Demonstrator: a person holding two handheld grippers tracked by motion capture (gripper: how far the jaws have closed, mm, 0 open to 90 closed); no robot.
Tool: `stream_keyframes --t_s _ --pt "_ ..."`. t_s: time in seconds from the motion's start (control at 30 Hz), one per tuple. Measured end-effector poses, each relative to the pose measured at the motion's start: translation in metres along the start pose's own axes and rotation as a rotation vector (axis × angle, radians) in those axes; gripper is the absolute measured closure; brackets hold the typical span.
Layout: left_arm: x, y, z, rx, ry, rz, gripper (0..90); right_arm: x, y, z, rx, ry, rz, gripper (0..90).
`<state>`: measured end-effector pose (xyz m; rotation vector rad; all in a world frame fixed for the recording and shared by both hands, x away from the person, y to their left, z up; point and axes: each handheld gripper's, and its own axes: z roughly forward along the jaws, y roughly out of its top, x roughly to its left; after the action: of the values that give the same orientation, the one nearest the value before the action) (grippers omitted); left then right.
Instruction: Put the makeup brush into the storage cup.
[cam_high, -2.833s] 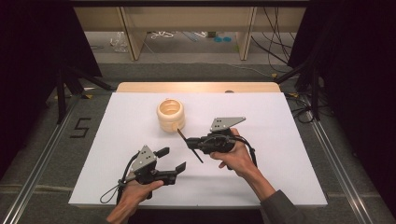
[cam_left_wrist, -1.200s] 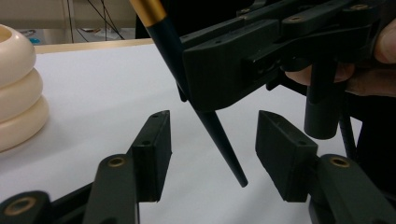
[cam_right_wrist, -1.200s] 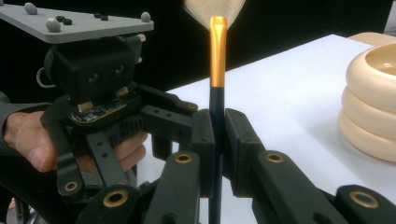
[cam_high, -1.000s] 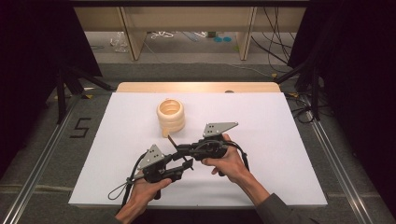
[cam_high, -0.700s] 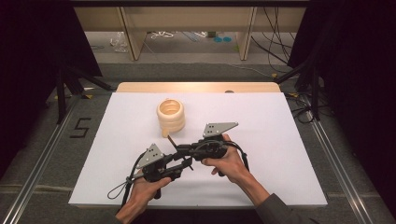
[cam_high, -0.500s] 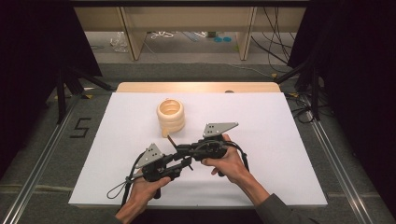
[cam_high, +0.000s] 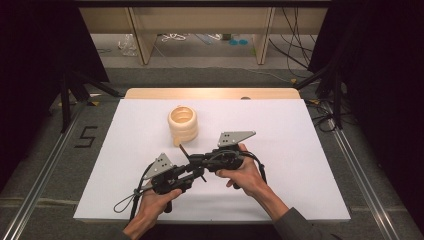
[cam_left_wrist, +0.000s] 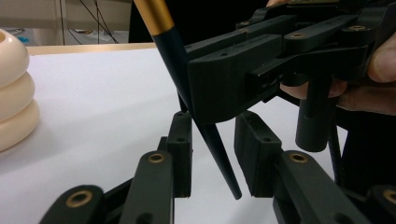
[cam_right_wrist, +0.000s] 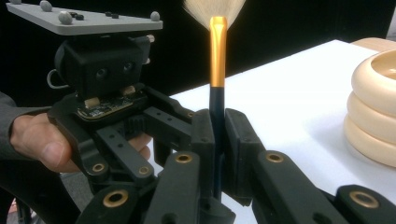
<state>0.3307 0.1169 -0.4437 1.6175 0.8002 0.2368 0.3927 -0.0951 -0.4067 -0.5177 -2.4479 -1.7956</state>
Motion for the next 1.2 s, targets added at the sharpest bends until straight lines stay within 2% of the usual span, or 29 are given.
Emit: stream_keyframes --t_s 0.2,0.3,0.37,0.43,0.47,0.57,0.6,0.63,0.67,0.7,0.73,0.8,0.83,0.9,0.93,0.97,1.0,1.07,1.1,1.17,1.2 --pt "0.001 0.0 -0.001 -0.004 0.0 -0.007 71.7 0.0 0.0 0.0 -0.002 0.001 0.0 83.5" --pt "0.001 0.0 -0.001 -0.004 -0.006 -0.013 74.8 -0.001 0.0 0.001 -0.012 0.001 -0.016 83.5" --pt "0.001 0.0 -0.001 -0.007 -0.009 -0.026 76.2 0.001 0.0 0.001 -0.017 0.021 0.006 83.4" --pt "0.002 0.0 -0.001 -0.004 -0.013 -0.03 77.7 0.001 0.0 0.001 -0.016 0.02 0.006 83.5" --pt "0.003 0.0 -0.002 -0.001 -0.011 -0.047 78.6 0.0 0.0 -0.001 -0.011 0.004 -0.009 83.4" --pt "0.004 -0.001 -0.003 0.001 -0.011 -0.047 81.7 0.001 0.0 -0.001 -0.02 0.003 -0.001 83.7" --pt "0.004 -0.001 -0.002 -0.005 -0.022 -0.086 82.4 0.001 0.001 -0.002 -0.006 0.003 -0.008 83.7" --pt "0.004 -0.001 -0.002 -0.005 -0.022 -0.086 83.0 0.001 0.0 -0.002 -0.014 0.01 -0.009 83.7" --pt "0.002 -0.002 -0.001 -0.009 -0.051 -0.117 83.2 0.001 0.001 -0.003 -0.006 0.004 -0.016 83.7" --pt "0.002 -0.002 -0.001 -0.009 -0.051 -0.117 83.3 0.001 0.001 -0.003 -0.006 0.004 -0.016 83.7" --pt "0.002 -0.002 -0.002 0.002 -0.03 -0.108 83.4 0.001 0.001 -0.002 -0.01 -0.002 -0.036 83.7" --pt "0.002 -0.002 -0.002 -0.003 -0.038 -0.105 83.5 0.001 0.001 -0.002 -0.004 -0.004 -0.035 83.7" --pt "0.004 -0.001 -0.003 0.002 -0.014 -0.082 83.5 0.002 0.001 -0.002 -0.001 0.005 -0.032 83.4" --pt "0.004 -0.001 -0.003 -0.002 -0.011 -0.076 83.6 0.001 0.001 -0.003 -0.017 -0.009 -0.055 82.7" --pt "0.004 0.0 -0.003 -0.002 -0.008 -0.069 83.6 0.001 0.001 -0.002 -0.027 0.003 -0.051 80.9" --pt "0.005 0.0 -0.003 -0.001 0.001 -0.058 83.6 0.001 0.002 -0.005 -0.025 -0.015 -0.05 77.7" --pt "0.008 0.0 -0.004 0.006 0.014 -0.036 83.6 0.003 0.003 -0.006 -0.034 -0.03 -0.024 74.4" --pt "0.009 0.0 -0.004 0.008 0.024 -0.028 83.6 0.001 0.005 -0.01 -0.052 -0.037 -0.023 68.5" --pt "0.009 0.0 -0.004 0.008 0.024 -0.028 83.6 0.001 0.005 -0.01 -0.052 -0.037 -0.023 68.5" --pt "0.011 0.001 -0.005 0.011 0.036 -0.013 83.6 0.001 0.007 -0.014 -0.052 -0.058 -0.001 61.4" --pt "0.012 0.001 -0.005 0.01 0.041 -0.01 83.6 0.001 0.008 -0.018 -0.056 -0.088 -0.001 55.9"
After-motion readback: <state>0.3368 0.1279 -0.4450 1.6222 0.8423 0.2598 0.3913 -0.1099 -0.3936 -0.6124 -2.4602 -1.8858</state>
